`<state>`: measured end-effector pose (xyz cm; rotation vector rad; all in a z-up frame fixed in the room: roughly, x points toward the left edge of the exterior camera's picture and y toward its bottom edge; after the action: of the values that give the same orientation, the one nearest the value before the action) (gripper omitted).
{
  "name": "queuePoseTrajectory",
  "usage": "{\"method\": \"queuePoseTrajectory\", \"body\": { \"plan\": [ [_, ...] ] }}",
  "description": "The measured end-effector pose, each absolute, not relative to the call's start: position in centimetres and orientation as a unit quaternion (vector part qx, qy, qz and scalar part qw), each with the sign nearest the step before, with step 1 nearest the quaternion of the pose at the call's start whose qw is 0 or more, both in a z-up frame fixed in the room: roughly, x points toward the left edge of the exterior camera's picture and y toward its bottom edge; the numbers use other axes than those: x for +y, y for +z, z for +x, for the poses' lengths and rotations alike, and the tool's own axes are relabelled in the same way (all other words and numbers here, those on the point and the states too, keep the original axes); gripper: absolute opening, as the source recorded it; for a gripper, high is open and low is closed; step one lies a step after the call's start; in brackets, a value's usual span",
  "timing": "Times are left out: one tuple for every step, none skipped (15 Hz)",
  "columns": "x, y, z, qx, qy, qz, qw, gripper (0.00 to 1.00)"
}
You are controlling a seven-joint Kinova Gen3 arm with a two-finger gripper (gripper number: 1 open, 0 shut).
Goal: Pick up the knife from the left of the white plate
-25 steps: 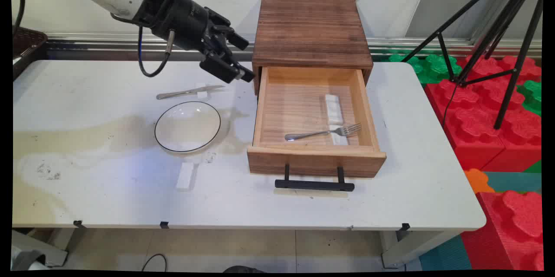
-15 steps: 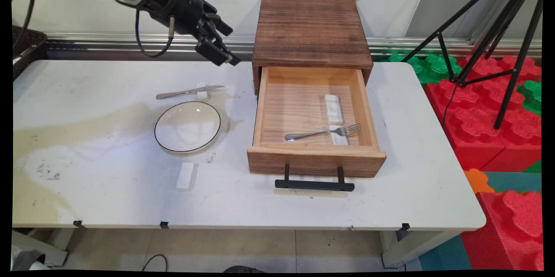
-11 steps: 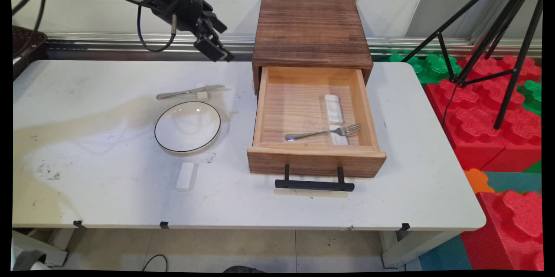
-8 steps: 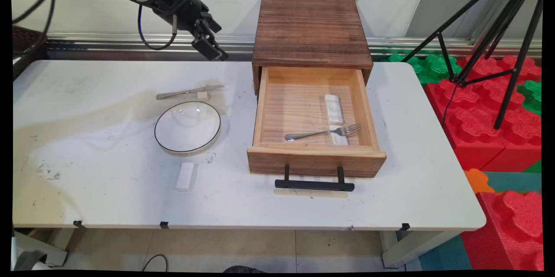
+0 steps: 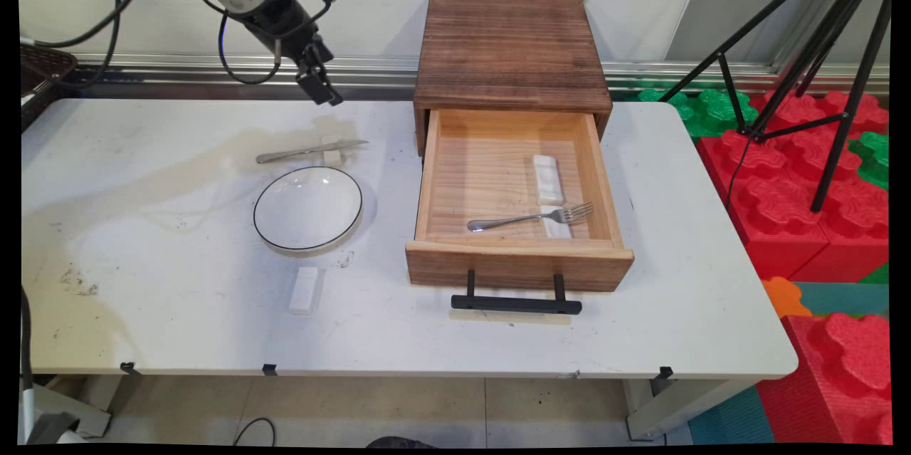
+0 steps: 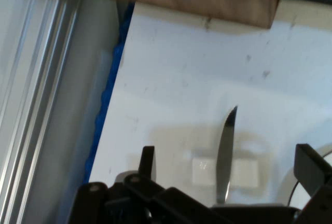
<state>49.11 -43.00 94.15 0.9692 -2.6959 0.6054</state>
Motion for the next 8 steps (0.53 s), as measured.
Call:
{"method": "queuePoseTrajectory", "body": {
  "plan": [
    [-43.2, 93.8, 49.4, -0.916, 0.204, 0.33, 0.101, 1.0],
    [-43.5, 93.3, 49.9, -0.917, 0.2, 0.332, 0.09, 1.0],
    [-43.9, 92.6, 50.4, -0.919, 0.196, 0.335, 0.077, 1.0],
    [-44.1, 91.9, 50.9, -0.92, 0.19, 0.336, 0.066, 1.0],
    [-44.3, 91.3, 51.4, -0.921, 0.185, 0.338, 0.056, 1.0],
    [-44.4, 90.9, 51.7, -0.922, 0.182, 0.338, 0.049, 1.0],
    [-44.6, 90.3, 52.1, -0.923, 0.177, 0.339, 0.04, 1.0],
    [-44.7, 89.9, 52.3, -0.924, 0.174, 0.339, 0.035, 1.0]
  ]
}}
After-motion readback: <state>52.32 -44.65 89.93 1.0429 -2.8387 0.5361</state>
